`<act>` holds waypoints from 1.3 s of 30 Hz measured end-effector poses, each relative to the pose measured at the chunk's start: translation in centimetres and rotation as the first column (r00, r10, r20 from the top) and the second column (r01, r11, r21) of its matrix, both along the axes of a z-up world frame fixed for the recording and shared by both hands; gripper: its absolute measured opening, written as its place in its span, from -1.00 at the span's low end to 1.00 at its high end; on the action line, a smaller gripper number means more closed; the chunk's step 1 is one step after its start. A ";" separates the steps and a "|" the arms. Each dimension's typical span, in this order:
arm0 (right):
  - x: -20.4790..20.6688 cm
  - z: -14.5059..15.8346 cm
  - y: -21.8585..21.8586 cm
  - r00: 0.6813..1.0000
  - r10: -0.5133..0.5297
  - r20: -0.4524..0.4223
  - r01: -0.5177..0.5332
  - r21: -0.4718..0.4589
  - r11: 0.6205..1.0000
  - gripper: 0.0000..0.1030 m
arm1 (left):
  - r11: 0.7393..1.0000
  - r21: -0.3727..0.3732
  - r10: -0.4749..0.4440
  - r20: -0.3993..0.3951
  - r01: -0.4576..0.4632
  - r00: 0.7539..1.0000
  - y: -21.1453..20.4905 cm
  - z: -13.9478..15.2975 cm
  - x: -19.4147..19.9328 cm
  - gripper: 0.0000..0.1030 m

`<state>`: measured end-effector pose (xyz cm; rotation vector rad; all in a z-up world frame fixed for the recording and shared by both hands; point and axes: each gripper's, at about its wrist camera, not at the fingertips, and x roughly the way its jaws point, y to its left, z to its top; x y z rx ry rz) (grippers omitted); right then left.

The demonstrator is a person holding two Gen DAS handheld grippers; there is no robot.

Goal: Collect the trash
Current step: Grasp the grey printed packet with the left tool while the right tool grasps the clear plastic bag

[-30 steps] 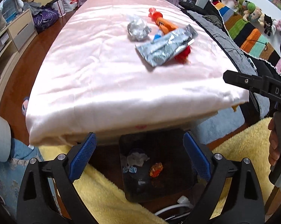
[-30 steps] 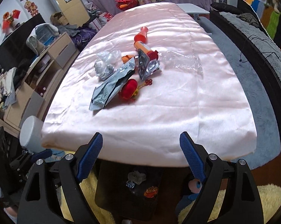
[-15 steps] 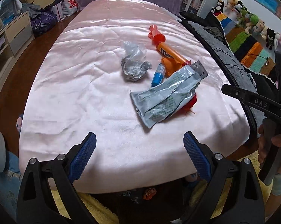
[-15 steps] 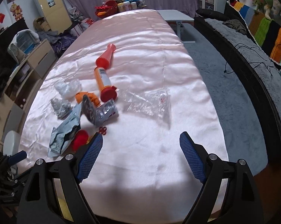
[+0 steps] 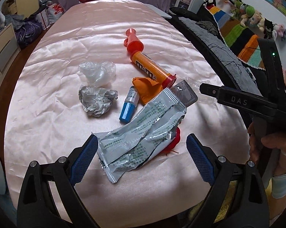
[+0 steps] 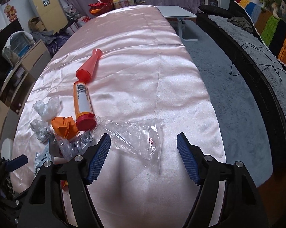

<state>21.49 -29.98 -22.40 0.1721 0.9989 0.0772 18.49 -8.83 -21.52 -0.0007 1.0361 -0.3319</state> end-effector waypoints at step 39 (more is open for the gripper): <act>-4.2 0.9 2.0 0.997 0.064 0.044 -0.062 -0.052 0.997 -0.48 | 0.997 -0.059 0.048 -0.002 -0.048 0.999 3.8 0.8 -0.2 0.05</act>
